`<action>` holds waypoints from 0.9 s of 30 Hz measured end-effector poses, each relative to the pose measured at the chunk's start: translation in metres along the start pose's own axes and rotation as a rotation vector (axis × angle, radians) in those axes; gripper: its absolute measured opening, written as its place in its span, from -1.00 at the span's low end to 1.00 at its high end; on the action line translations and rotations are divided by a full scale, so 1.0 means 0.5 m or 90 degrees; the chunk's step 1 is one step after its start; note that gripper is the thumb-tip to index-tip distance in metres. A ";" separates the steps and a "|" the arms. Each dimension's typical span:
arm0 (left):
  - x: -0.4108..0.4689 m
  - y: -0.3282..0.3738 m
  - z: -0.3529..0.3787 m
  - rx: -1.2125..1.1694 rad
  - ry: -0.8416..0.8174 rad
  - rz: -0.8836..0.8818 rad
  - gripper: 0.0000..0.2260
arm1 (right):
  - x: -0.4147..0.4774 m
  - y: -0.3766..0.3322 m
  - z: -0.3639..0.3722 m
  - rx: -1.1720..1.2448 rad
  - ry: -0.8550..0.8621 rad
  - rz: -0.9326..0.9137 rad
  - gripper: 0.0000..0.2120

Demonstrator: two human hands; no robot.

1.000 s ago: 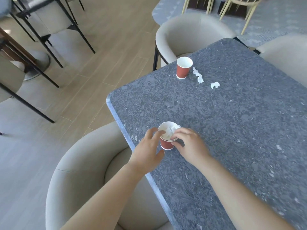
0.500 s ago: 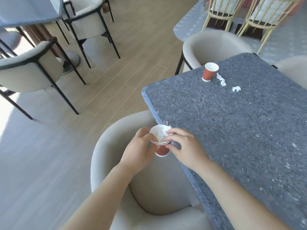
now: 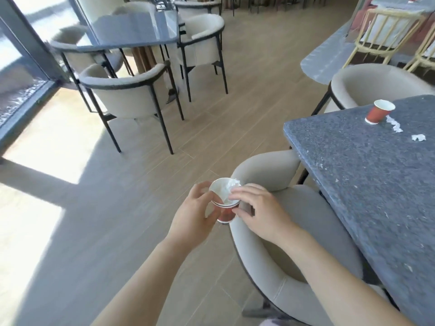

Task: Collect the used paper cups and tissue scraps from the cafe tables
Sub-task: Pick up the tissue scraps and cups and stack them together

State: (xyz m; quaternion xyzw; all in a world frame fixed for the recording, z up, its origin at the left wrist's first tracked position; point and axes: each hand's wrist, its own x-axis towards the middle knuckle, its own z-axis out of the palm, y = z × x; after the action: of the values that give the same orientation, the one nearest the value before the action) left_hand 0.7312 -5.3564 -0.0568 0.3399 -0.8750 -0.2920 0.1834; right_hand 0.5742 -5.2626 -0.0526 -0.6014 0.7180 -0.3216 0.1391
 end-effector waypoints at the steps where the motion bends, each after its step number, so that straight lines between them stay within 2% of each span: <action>1: -0.020 -0.021 -0.022 0.004 0.009 -0.013 -0.90 | 0.005 -0.025 0.023 0.006 0.001 -0.017 -0.77; 4: -0.076 -0.078 -0.082 0.019 0.034 -0.054 -0.90 | 0.027 -0.090 0.081 0.015 -0.003 -0.041 -0.72; 9: -0.132 -0.146 -0.143 0.032 0.079 -0.105 -0.92 | 0.078 -0.161 0.154 0.031 -0.106 -0.037 -0.49; 11: -0.144 -0.169 -0.154 0.030 0.093 -0.120 -0.93 | 0.094 -0.175 0.173 0.032 -0.142 -0.035 -0.45; 20: -0.110 -0.237 -0.185 0.007 0.115 -0.129 -0.83 | 0.162 -0.195 0.232 0.048 -0.141 -0.087 -0.67; 27: 0.067 -0.322 -0.190 0.003 0.072 -0.119 -0.90 | 0.316 -0.124 0.249 0.049 -0.085 -0.068 -0.85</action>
State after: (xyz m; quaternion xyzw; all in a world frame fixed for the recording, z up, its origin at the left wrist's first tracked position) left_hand 0.8355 -5.5131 -0.0826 0.4364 -0.8285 -0.2858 0.2037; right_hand 0.6574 -5.4542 -0.0781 -0.6530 0.6614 -0.3147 0.1926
